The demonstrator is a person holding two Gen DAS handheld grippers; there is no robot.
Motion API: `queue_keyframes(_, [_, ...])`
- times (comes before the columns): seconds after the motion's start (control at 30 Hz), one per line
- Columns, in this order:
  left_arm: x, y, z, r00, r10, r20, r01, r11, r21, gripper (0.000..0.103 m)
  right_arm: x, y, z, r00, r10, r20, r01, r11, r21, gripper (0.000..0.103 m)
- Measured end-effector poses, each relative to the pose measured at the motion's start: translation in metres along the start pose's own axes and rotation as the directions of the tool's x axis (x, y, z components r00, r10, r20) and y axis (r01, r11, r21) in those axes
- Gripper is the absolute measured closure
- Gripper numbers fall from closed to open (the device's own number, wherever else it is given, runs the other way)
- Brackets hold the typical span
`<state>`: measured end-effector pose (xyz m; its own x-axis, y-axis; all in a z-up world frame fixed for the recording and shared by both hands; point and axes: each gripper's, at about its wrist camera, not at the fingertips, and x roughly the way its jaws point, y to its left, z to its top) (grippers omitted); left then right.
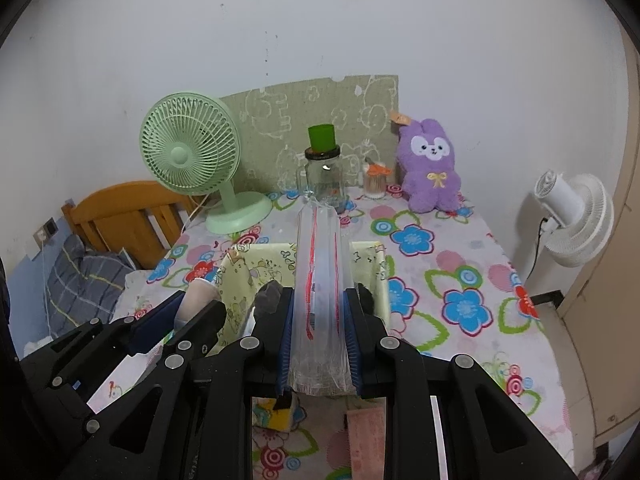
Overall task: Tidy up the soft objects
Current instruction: 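Carry the towel roll and clear tube bag over the fabric box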
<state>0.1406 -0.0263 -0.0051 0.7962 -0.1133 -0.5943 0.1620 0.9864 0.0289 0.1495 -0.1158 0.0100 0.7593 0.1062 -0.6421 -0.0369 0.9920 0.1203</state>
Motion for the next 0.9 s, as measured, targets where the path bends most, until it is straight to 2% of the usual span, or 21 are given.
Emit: queue_keyframes(0.9, [0.078, 0.01, 0.007, 0.997, -0.031, -0.075, 0.027, 0.998, -0.049, 0.083, 0.08, -0.008, 0.011, 0.996, 0.061, -0.066, -0.061, 0.998, 0.001, 0.077])
